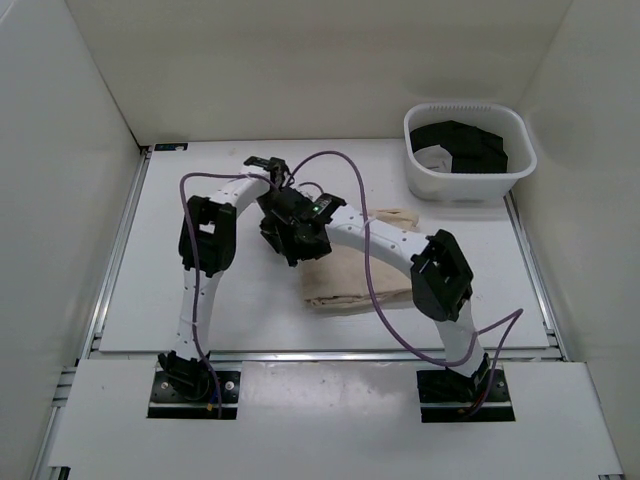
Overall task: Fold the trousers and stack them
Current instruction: Fold the trousers
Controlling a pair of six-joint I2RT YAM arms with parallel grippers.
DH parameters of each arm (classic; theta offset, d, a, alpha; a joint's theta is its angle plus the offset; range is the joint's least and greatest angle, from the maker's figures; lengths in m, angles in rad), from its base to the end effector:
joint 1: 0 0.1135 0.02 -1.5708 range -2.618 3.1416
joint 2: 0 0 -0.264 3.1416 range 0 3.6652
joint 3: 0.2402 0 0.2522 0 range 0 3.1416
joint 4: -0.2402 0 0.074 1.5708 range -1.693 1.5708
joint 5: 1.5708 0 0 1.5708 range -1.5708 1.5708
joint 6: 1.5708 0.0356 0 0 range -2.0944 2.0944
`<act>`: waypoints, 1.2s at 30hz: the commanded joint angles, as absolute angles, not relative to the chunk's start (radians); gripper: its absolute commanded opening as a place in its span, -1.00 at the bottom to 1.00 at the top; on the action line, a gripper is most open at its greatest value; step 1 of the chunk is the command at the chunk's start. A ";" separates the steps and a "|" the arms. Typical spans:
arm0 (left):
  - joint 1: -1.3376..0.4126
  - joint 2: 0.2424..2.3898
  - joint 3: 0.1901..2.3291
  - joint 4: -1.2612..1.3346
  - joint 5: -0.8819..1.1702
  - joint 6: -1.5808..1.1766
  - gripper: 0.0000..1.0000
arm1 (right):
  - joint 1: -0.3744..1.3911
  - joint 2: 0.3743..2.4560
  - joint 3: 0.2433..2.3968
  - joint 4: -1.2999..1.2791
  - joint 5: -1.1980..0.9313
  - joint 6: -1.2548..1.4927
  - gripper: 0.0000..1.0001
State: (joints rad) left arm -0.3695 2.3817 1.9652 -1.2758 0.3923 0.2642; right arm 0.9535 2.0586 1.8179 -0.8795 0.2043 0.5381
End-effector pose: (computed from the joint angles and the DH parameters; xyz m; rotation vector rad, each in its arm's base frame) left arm 0.4116 -0.1740 0.1450 -0.8842 -2.8107 0.5752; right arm 0.2625 0.3573 0.2486 -0.4886 2.6223 0.2139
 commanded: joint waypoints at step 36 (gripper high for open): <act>-0.489 2.304 1.990 -1.077 0.342 0.359 -0.36 | 0.100 1.382 0.689 -0.511 -0.158 0.511 -0.07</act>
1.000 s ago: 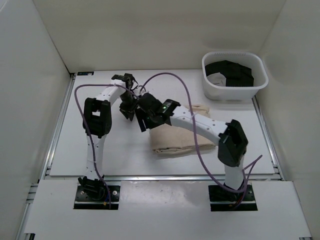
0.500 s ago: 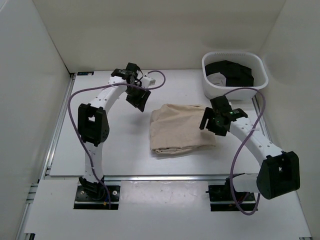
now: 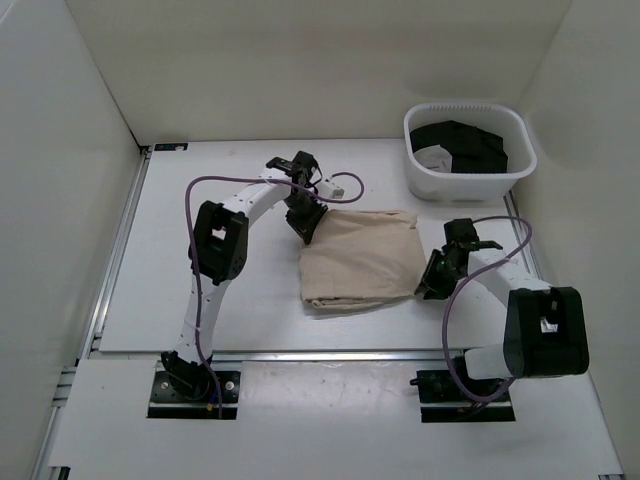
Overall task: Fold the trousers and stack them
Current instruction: Fold the trousers
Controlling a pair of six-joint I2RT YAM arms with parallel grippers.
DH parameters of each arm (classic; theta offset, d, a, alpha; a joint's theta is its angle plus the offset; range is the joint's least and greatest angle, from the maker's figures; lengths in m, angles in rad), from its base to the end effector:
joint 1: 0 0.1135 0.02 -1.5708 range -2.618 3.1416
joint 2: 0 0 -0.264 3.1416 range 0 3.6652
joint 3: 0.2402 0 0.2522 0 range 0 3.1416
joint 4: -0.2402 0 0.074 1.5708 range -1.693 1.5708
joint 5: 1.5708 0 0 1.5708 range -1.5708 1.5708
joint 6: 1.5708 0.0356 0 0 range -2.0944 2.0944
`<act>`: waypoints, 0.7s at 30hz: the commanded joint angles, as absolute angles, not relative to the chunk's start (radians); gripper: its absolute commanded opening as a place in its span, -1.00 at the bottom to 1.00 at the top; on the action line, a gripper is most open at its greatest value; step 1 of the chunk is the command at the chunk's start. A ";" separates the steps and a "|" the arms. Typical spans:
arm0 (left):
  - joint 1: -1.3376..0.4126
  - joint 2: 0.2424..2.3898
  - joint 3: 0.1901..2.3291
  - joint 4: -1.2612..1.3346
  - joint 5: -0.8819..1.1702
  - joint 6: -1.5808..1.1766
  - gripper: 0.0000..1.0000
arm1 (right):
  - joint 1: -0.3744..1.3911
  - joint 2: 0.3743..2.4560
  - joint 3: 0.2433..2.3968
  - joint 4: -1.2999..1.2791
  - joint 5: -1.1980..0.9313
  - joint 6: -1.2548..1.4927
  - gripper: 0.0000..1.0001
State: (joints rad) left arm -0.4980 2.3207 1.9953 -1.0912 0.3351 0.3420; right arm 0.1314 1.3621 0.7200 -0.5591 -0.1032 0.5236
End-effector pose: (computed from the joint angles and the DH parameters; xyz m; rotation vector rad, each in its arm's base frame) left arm 0.4053 -0.2337 0.1789 1.2468 2.6968 -0.5188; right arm 0.2344 0.0347 0.1711 0.5207 2.7601 0.3062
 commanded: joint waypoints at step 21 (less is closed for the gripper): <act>-0.416 2.238 1.954 -1.049 0.296 0.319 -0.38 | 0.091 1.169 0.511 -0.598 -0.339 0.486 -0.89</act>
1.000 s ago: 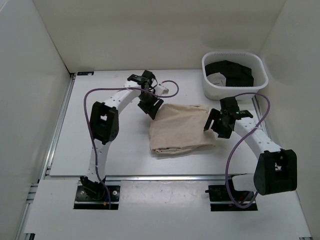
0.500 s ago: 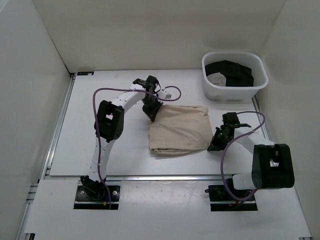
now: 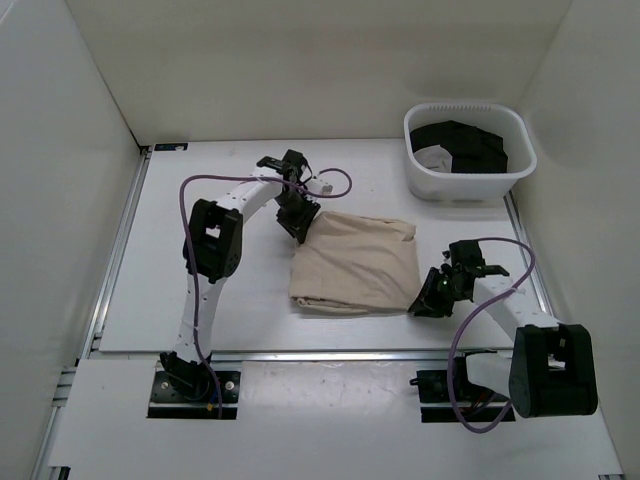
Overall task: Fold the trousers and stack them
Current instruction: Fold the trousers
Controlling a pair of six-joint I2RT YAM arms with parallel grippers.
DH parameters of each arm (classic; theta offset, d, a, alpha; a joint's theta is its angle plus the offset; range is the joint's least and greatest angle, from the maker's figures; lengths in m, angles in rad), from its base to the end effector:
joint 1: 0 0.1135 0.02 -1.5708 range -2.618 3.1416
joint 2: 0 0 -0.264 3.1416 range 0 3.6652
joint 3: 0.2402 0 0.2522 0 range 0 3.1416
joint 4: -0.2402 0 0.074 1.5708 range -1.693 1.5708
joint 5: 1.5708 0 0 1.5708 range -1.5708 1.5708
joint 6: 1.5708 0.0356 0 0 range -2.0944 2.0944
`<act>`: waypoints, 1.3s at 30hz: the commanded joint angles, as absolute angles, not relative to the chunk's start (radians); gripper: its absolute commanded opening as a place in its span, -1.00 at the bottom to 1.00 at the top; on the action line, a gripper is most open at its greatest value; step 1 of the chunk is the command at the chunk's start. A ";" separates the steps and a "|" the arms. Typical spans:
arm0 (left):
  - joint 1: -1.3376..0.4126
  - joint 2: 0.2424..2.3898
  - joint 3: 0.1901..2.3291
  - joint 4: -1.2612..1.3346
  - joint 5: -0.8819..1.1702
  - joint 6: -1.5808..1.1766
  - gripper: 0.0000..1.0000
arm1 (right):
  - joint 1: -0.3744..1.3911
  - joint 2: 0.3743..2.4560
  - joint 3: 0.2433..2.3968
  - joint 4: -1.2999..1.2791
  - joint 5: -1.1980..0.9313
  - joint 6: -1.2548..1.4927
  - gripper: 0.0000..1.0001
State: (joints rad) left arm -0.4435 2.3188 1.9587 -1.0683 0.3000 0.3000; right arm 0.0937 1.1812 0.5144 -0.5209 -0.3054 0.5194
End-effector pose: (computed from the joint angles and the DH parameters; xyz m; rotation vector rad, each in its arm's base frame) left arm 0.4158 -0.2092 0.1699 1.1148 2.7707 -0.4655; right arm 0.1878 0.0284 0.1532 0.5121 2.7665 0.5772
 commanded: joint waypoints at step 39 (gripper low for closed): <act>-0.738 1.757 1.117 -0.715 0.152 0.460 -0.72 | 0.072 1.899 1.281 -0.382 -0.262 0.509 -1.00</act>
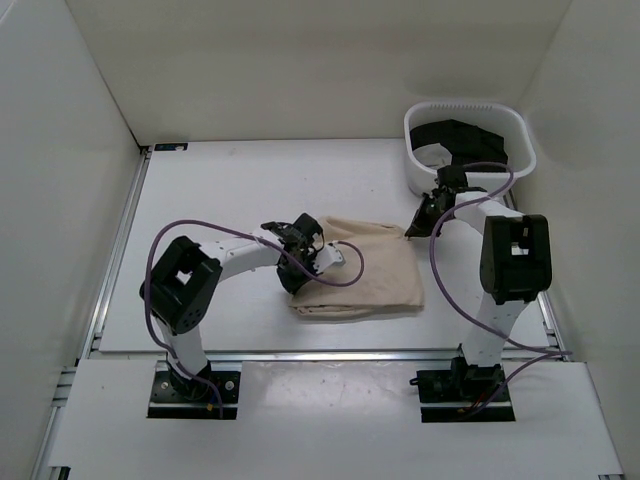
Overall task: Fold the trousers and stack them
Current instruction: Fold the trousers
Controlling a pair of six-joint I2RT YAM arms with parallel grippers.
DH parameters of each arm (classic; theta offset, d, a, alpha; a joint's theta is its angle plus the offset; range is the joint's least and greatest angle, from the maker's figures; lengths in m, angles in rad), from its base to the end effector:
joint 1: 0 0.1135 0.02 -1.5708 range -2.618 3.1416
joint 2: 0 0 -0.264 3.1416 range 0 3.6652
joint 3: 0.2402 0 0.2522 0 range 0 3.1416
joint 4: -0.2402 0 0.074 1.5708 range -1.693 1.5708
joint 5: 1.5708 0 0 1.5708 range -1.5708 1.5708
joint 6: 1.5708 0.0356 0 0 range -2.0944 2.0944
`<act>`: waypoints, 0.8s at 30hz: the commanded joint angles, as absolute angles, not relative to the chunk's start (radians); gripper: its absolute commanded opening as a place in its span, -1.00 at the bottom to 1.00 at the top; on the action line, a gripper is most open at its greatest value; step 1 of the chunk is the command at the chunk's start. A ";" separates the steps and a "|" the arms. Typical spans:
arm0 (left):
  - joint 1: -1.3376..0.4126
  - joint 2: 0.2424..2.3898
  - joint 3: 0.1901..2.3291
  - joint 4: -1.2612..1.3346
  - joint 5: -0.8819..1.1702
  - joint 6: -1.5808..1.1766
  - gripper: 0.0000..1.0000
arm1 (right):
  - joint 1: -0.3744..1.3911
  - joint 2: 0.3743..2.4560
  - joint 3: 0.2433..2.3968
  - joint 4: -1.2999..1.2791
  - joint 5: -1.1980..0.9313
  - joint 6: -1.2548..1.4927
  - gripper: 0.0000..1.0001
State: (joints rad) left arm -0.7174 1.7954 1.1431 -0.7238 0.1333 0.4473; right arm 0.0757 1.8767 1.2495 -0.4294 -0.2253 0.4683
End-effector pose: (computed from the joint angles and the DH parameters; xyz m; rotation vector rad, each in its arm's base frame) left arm 0.2463 -0.2212 0.1626 1.6428 2.4596 -0.2345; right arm 0.3848 0.0372 0.1754 0.4422 2.6304 0.4788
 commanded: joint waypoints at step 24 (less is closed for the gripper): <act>-0.928 1.663 0.973 -0.647 -0.115 0.540 -0.62 | 0.135 1.784 1.307 -0.403 0.081 0.861 -0.48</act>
State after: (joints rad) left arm -0.9279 1.6653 0.9684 -0.6418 -0.0727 0.5591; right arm 0.1402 1.7889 1.2739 -0.3923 0.0181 0.8879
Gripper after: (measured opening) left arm 0.169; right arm 0.197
